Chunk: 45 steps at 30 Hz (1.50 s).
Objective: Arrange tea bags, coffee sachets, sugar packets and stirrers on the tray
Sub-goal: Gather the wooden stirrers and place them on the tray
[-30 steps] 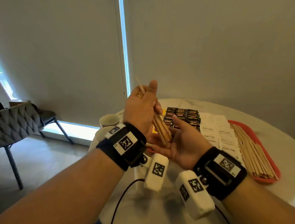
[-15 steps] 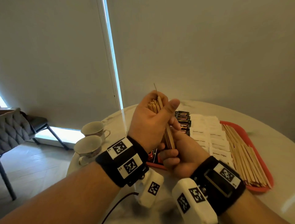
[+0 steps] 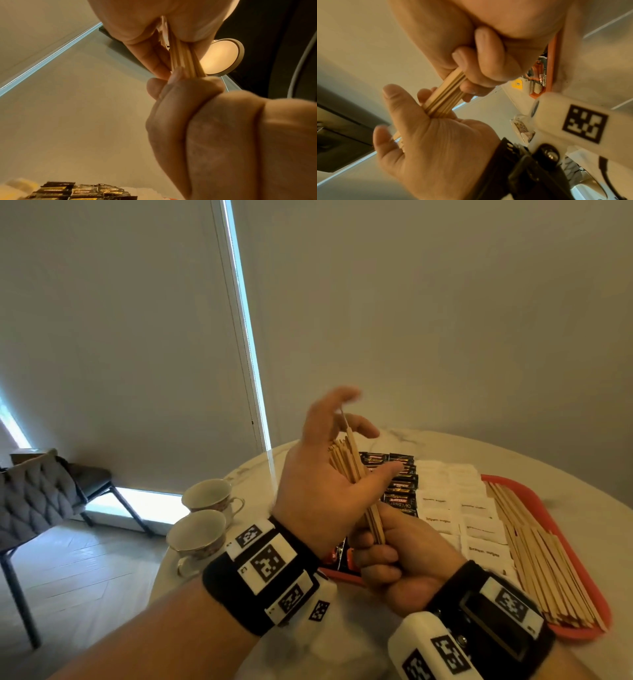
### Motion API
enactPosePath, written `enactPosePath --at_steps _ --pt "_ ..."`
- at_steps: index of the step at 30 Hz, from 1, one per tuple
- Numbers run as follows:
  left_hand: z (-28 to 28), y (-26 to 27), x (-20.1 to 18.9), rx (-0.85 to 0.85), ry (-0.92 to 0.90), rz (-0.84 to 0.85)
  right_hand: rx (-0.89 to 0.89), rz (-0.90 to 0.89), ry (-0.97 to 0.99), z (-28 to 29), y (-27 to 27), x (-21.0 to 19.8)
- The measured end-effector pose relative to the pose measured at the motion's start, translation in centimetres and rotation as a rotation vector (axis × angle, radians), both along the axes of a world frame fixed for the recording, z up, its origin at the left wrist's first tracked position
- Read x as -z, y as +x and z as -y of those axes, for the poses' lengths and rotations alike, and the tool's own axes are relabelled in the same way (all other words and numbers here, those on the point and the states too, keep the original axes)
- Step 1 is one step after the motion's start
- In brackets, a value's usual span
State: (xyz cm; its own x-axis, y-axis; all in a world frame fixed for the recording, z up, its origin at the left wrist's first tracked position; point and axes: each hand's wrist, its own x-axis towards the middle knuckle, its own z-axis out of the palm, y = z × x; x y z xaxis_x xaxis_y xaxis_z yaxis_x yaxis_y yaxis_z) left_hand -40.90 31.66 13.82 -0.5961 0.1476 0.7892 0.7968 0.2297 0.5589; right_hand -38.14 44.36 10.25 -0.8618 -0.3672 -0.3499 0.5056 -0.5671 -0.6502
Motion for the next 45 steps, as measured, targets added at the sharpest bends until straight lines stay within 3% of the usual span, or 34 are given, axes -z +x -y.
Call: enactPosePath --at_steps 8,15,27,30,35,39,45 --pt "0.1 0.2 0.6 0.049 0.121 0.082 0.002 0.002 -0.037 0.0 0.2 0.1" --pt "0.1 1.0 0.1 0.151 0.039 0.02 -0.022 0.005 -0.034 0.0 0.3 0.2" --pt "-0.3 0.4 0.6 -0.015 0.108 -0.026 -0.005 0.03 -0.073 0.0 0.4 0.2" --pt "-0.4 0.2 0.2 -0.07 0.131 -0.009 -0.037 -0.087 -0.107 0.0 0.5 0.5" --pt "0.6 -1.1 -1.4 -0.112 0.336 0.152 -0.063 -0.329 -0.047 -0.1 0.7 0.8" --pt "1.0 -1.2 -1.7 -0.044 0.376 0.211 -0.013 -0.293 0.018 0.1 0.9 0.4" --pt "0.0 0.8 -0.7 0.025 0.301 0.128 0.011 -0.092 -0.143 0.1 0.8 0.3"
